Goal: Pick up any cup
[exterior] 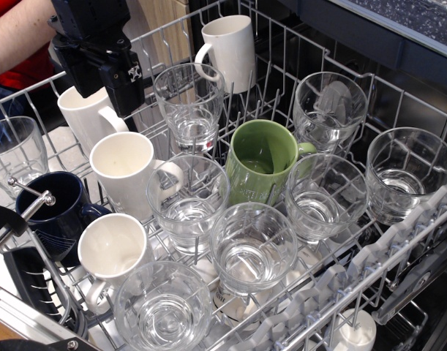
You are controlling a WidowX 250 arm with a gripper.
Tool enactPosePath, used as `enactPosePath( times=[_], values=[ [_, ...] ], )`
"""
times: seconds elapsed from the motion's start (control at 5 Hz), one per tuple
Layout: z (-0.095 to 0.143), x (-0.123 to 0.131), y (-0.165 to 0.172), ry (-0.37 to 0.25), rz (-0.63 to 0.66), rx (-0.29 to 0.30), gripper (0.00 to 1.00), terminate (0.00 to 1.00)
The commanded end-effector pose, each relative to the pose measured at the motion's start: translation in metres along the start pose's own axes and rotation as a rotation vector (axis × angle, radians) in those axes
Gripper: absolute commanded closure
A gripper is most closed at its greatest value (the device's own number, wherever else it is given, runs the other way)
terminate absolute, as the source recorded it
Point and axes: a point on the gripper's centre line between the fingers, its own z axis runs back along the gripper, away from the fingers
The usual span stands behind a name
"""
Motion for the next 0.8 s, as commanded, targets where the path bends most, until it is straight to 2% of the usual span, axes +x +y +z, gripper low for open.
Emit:
enactPosePath(
  times=[0.0, 0.2, 0.4, 0.6],
  values=[
    [0.000, 0.000, 0.000, 0.000, 0.000, 0.000, 0.00, 0.00],
    [-0.007, -0.002, 0.006, 0.045, -0.255, 0.045, 0.00, 0.00],
    [-0.019, -0.003, 0.009, 0.050, -0.387, 0.059, 0.00, 0.00],
    [-0.030, -0.008, 0.013, 0.080, -0.470, 0.040, 0.00, 0.00]
  ],
)
